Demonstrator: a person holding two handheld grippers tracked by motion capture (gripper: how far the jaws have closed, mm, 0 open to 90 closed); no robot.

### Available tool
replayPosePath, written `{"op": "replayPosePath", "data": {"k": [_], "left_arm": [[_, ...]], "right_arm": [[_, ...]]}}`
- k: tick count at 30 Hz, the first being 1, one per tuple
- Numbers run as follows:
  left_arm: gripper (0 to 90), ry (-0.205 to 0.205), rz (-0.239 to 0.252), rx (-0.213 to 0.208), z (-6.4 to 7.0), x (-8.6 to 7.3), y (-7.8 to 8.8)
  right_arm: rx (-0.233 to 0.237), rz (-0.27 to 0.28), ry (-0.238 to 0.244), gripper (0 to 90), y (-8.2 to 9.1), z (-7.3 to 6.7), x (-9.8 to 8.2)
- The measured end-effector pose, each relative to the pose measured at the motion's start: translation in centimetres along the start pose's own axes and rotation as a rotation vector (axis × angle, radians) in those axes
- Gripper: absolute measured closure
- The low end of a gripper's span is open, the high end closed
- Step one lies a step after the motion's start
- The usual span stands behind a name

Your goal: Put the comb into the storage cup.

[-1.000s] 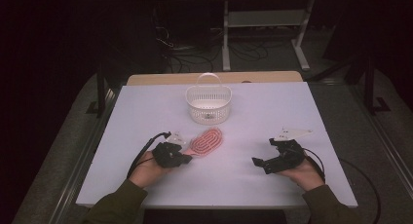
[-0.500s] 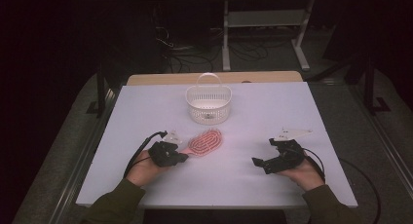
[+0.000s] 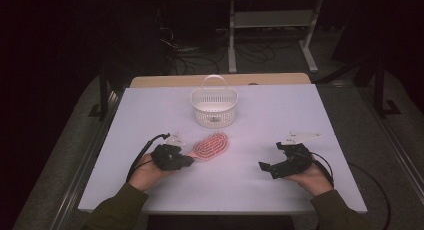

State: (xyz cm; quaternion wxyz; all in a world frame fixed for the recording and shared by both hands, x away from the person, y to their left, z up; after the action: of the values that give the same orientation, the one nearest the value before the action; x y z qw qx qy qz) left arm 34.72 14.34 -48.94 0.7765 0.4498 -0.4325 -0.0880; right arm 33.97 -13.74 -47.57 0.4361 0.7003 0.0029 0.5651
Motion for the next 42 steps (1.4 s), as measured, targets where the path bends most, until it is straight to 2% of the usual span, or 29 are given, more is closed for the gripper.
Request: {"op": "replayPosePath", "data": {"k": [5, 11, 20, 25, 32, 34, 36, 42], "left_arm": [[74.5, 0.003, 0.041, -0.03, 0.4, 0.6, 0.9], [66.2, 0.001, 0.067, -0.029, 0.3, 0.8, 1.8], [55.1, 0.003, 0.119, -0.031, -0.4, 0.6, 3.4], [48.0, -0.004, 0.133, -0.015, -1.0, 0.3, 4.2], [38.7, 0.005, 0.181, -0.008, -1.8, 0.0, 5.4], [32.4, 0.006, 0.201, -0.003, -2.1, -0.1, 5.6], [29.8, 0.012, 0.216, 0.003, -2.4, -0.3, 5.8], [13.5, 0.031, 0.244, 0.013, -3.3, -0.8, 6.2]], "right_arm": [[0.001, 0.001, 0.001, 0.8, 0.0, 0.0, 0.0], [0.004, 0.002, 0.002, 0.8, 0.0, 0.0, 0.0], [0.002, 0.004, 0.003, 0.8, 0.1, 0.0, 0.0], [0.003, 0.004, 0.003, 0.8, 0.0, 0.0, 0.0], [0.005, 0.001, -0.006, 0.8, 0.0, 0.1, -0.1], [0.005, 0.003, -0.003, 0.8, 0.0, 0.0, -0.1], [0.006, 0.004, -0.003, 0.8, 0.0, 0.0, -0.1], [0.004, 0.009, -0.007, 0.7, 0.1, 0.1, -0.1]]}}
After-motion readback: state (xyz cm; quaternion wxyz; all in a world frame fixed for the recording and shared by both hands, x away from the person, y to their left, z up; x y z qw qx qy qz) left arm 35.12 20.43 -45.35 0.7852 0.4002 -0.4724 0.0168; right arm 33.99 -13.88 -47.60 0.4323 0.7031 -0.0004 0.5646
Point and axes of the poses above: each handheld gripper's, and its own axes: y roughly backward along the jaws, x roughly out of its top, z roughly to its right, the point moved 9 cm from there along -y, roughly forward along the jaws, and after that the axes turned 12 degrees about y, right-handed, at the moved point
